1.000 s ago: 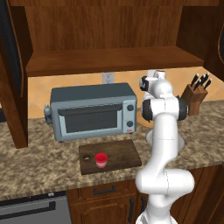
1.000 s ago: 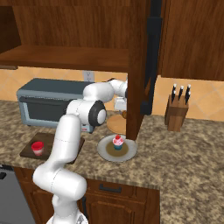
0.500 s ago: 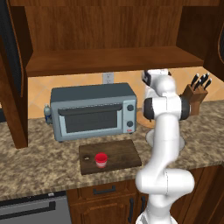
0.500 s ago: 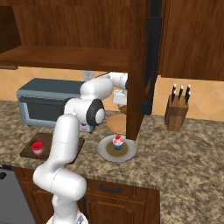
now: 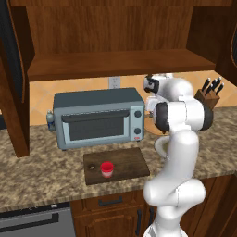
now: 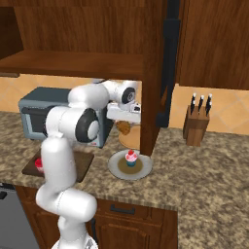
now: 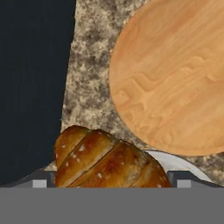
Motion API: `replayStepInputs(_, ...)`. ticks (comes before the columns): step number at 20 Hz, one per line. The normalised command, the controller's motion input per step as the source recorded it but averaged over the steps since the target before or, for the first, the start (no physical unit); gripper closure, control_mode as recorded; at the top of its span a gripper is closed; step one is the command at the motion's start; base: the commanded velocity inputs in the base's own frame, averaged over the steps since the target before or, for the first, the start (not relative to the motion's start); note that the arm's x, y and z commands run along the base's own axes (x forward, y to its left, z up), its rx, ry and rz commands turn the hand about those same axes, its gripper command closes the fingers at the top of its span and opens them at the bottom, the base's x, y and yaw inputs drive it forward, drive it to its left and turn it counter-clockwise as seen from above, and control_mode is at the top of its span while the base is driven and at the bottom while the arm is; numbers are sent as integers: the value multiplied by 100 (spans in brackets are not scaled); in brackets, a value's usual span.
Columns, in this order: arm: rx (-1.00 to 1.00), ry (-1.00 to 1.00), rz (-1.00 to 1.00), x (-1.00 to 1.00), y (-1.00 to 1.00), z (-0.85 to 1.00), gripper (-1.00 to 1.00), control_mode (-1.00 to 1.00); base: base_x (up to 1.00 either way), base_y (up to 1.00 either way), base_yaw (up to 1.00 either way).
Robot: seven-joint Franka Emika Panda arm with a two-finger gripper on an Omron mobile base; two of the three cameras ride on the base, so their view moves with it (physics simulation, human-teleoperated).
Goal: From the different types of pastries on the counter, select a croissant and place it on the cutting board. Then retrieve a jar of jam from the cabinet and place it alongside the croissant on the cutting board.
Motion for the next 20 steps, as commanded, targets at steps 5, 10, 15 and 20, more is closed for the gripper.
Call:
replayStepInputs(5, -2, -28, 0, -96, 47, 7, 100, -100, 0, 0, 0)
replayStepInputs(10, -1, -39, 0, -100, 81, 13, 100, -100, 0, 0, 0)
replayStepInputs(15, -1, -29, 0, -98, 93, 2, 100, -100, 0, 0, 0)
replayStepInputs(20, 0, -19, 0, -97, 86, -6, 100, -100, 0, 0, 0)
